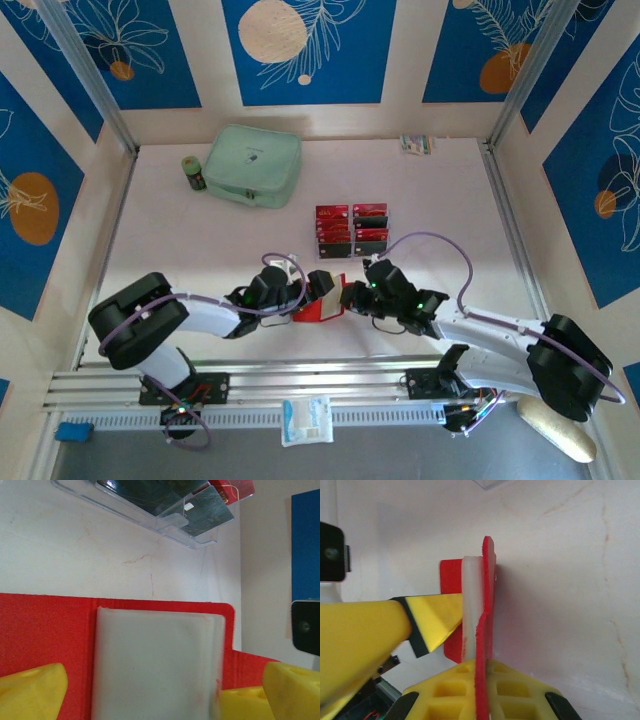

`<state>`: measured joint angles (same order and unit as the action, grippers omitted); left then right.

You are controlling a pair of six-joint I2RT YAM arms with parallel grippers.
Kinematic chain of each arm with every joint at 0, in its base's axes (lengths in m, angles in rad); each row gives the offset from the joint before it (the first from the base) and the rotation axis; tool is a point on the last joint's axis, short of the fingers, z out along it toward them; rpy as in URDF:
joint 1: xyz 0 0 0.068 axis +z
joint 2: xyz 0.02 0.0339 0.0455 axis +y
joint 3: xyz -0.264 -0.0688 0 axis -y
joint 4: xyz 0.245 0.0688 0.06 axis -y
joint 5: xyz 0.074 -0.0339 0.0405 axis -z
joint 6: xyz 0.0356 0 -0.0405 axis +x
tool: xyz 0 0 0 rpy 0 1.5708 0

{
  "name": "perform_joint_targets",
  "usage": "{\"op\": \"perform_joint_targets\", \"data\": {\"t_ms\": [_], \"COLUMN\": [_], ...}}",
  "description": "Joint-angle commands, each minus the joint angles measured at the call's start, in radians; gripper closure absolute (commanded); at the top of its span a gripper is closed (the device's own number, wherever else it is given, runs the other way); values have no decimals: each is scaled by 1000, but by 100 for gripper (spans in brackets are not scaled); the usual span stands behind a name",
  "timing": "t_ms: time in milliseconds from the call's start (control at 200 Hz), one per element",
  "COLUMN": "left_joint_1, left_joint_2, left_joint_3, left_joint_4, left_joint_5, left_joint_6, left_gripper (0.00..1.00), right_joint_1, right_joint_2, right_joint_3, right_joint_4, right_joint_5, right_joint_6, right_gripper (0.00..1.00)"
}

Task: Put the credit cards into the card holder

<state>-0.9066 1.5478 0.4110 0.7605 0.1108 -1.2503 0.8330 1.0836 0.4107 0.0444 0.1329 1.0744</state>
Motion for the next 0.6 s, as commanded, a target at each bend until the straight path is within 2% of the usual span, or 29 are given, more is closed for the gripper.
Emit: {"op": "perform_joint_targets", "data": {"t_ms": [0, 95, 255, 595], "left_joint_1": [-6, -6, -4, 9], "left_joint_2": [-21, -59, -120, -177], "left_joint_3": [6, 30, 37, 11], "left_joint_4": [-91, -218, -340, -388], "left_joint_5": [-31, -56, -100, -132], "left_joint_6": [81, 139, 209, 241], "left_gripper": [0, 0, 0, 0], "right_joint_1": [-5, 0, 18, 120], "right_joint_2": [-21, -9, 32, 216], "right_joint_3": [9, 46, 111, 328], "right_joint_4": [27, -42, -162, -415], "right_joint_5": [-18, 2, 51, 202], "right_joint_6": [-6, -24, -46, -106], "right_gripper": [100, 100, 100, 100]}}
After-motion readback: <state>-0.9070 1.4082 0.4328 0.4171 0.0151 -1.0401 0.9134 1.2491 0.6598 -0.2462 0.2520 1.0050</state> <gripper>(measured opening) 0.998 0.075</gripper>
